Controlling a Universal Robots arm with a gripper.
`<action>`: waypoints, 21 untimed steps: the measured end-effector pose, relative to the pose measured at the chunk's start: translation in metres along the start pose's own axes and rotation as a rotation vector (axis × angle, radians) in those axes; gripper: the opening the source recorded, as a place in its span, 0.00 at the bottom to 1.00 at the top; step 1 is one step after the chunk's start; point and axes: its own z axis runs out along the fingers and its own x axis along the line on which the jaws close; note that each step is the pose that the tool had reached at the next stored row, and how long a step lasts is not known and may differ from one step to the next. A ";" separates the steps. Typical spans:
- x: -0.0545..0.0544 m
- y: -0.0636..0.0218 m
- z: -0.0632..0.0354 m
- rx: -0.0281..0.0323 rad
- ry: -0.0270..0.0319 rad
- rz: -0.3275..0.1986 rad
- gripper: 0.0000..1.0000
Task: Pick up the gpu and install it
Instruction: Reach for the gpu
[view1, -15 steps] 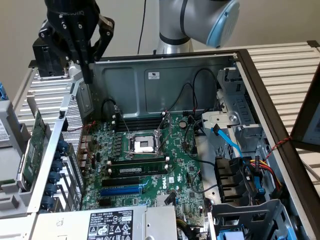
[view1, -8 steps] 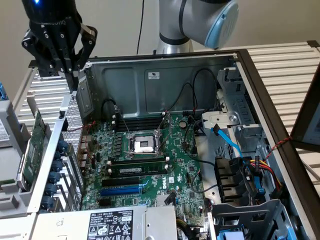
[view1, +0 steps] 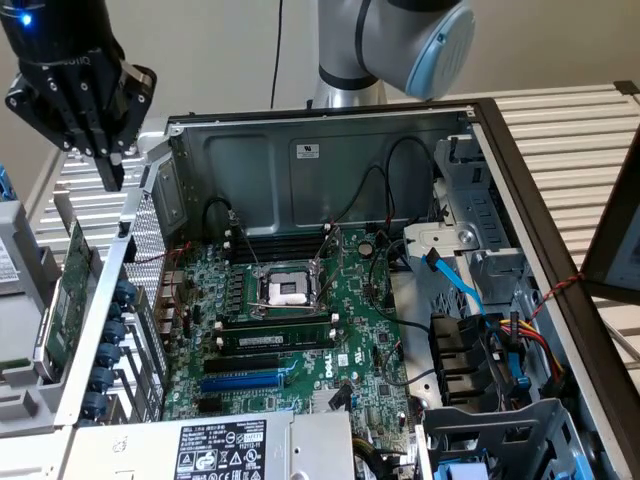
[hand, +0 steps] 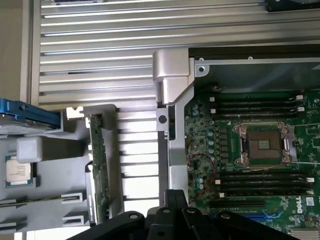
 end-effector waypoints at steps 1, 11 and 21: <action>0.004 -0.0004 0.0004 -0.0041 0.0000 0.000 0.11; 0.048 -0.0038 0.0019 -0.0176 -0.0009 0.000 0.11; 0.089 -0.0099 0.0023 -0.0347 -0.0036 -0.001 0.11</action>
